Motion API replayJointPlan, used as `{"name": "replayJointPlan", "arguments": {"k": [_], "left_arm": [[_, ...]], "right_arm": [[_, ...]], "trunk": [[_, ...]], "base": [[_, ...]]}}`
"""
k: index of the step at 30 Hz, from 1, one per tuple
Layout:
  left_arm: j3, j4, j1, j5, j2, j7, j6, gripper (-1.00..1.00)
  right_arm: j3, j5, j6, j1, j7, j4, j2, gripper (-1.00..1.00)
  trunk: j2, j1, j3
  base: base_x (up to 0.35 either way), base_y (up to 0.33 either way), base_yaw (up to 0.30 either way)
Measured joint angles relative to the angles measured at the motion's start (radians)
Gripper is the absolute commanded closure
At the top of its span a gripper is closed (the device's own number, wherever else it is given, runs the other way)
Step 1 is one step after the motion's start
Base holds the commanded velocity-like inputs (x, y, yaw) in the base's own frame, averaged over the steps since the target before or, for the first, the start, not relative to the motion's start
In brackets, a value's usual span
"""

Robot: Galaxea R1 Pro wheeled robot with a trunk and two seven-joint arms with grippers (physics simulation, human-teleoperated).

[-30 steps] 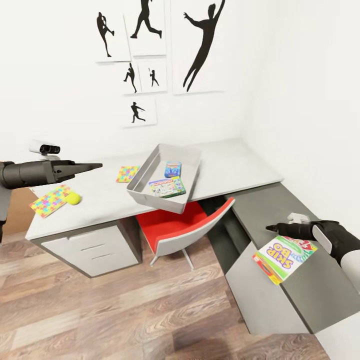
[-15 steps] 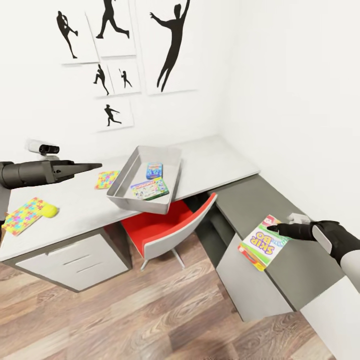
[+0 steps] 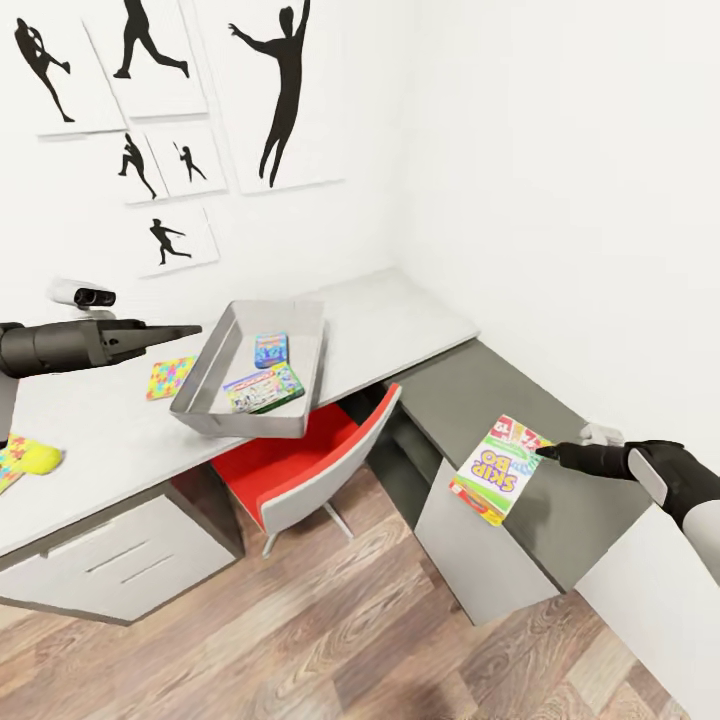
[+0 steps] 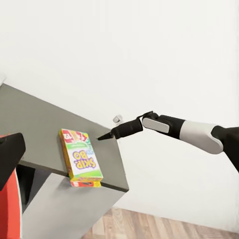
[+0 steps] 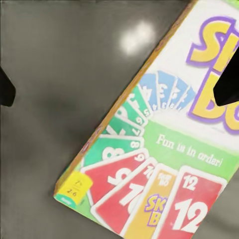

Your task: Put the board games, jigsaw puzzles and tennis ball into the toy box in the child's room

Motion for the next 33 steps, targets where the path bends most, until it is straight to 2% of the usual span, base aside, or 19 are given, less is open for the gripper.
{"name": "replayJointPlan", "arguments": {"k": [10, 26, 33], "left_arm": [[0.001, 0.0, 0.0, 0.0, 0.0, -0.002, 0.001, -1.0], [0.003, 0.0, 0.0, 0.0, 0.0, -0.003, 0.002, -1.0], [0.003, 0.0, 0.0, 0.0, 0.0, -0.003, 0.002, -1.0]], "right_arm": [[-0.001, 0.0, 0.0, 0.0, 0.0, 0.0, 0.0, -1.0], [0.001, 0.0, -0.001, 0.0, 0.0, -0.001, 0.002, -1.0], [-0.001, 0.0, -0.001, 0.0, -0.002, -0.001, 0.017, -1.0]], "trunk": [[0.0, 0.0, 0.0], [0.0, 0.0, 0.0], [0.0, 0.0, 0.0]], "base": [[0.065, 0.112, -0.231], [0.122, 0.11, -0.016], [0.106, 0.041, 0.0]]}}
